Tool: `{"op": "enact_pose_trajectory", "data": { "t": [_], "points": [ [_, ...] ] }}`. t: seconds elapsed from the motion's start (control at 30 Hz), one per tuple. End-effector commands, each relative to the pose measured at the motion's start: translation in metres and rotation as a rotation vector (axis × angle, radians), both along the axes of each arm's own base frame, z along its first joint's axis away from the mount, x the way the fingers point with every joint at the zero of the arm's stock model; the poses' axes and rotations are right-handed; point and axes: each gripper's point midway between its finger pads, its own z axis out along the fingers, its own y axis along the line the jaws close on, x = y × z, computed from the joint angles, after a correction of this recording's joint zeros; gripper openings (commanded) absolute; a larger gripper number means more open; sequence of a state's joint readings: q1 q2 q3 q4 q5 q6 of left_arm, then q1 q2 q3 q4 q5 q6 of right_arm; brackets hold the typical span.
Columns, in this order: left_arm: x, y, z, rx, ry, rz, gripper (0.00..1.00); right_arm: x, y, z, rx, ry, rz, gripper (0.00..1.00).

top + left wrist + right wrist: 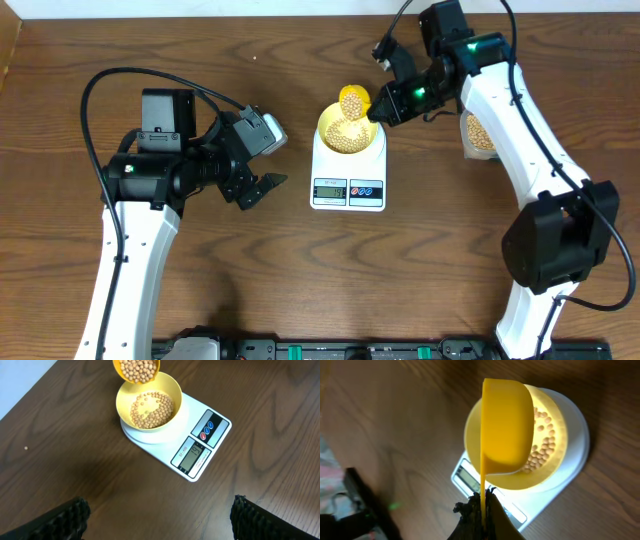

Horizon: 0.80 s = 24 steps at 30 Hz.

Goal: Scoop item into bowl and weigh 50g on scale
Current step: 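Tilt the scoop and pour soybeans gradually into the bowl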

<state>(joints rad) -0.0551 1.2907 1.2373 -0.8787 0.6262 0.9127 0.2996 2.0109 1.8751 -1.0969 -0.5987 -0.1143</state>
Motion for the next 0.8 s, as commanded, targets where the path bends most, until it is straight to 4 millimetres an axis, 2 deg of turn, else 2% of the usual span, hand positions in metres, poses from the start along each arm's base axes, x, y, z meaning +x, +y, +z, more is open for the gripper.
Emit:
{"op": "enact_pose_trajectory", "data": {
  "t": [0.0,0.5,0.77],
  "points": [
    [-0.001,-0.001,-0.004,-0.014,0.023,0.005,0.92,0.005,-0.002,0.004,-0.077,-0.07,0.009,0.01],
    [-0.001,-0.001,-0.004,-0.014,0.023,0.005,0.92,0.003,0.005,-0.006,-0.219,-0.154,0.068,0.01],
    [-0.001,-0.001,-0.004,-0.014,0.023,0.005,0.92,0.005,0.005,-0.007,-0.241,-0.172,0.066,0.01]
  ]
}}
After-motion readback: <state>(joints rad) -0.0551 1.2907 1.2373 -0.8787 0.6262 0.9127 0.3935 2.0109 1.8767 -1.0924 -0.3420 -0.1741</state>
